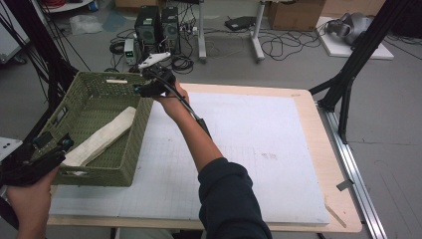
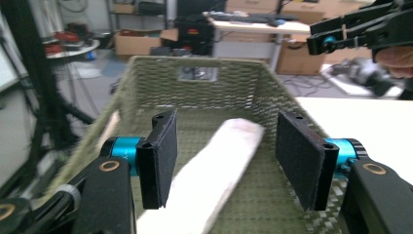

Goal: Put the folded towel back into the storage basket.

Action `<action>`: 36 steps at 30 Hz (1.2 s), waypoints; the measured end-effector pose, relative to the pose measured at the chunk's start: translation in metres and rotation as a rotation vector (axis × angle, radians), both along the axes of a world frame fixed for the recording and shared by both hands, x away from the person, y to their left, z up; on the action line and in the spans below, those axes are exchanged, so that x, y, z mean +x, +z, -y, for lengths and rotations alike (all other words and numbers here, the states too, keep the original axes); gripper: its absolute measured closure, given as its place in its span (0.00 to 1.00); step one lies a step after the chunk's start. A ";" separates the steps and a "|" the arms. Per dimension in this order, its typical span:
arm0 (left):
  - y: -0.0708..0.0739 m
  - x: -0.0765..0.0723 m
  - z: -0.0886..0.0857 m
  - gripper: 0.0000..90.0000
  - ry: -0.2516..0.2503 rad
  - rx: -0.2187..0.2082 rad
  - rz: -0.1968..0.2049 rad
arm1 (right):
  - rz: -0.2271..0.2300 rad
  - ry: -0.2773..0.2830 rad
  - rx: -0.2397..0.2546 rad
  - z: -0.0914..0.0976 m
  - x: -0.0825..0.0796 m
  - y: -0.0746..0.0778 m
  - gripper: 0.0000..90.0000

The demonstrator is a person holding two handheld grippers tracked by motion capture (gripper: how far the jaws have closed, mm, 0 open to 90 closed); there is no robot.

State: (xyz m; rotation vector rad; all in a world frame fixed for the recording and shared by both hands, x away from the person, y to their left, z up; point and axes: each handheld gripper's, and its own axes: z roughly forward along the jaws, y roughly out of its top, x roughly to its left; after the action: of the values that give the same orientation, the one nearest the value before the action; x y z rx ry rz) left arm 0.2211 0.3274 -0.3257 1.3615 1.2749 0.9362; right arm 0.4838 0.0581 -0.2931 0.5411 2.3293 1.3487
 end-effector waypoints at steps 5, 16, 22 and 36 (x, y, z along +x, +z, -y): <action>-0.001 0.008 0.013 0.39 -0.083 -0.032 0.000 | 0.011 -0.007 0.026 0.029 -0.008 0.002 0.34; 0.001 0.031 0.049 0.36 -0.209 -0.033 -0.010 | 0.001 -0.062 0.046 0.113 -0.026 -0.004 0.30; 0.003 0.044 0.074 0.37 -0.272 -0.033 -0.027 | -0.001 -0.123 0.065 0.159 -0.040 -0.006 0.25; 0.005 0.069 0.132 0.22 -0.420 -0.029 -0.031 | -0.015 -0.247 0.088 0.249 -0.080 -0.024 0.18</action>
State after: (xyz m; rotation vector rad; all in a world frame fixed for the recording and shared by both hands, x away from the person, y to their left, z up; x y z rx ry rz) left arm 0.2905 0.1954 -0.3207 1.5471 0.9659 0.6053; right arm 0.4035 -0.1911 -0.3171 0.8383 2.1387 1.3373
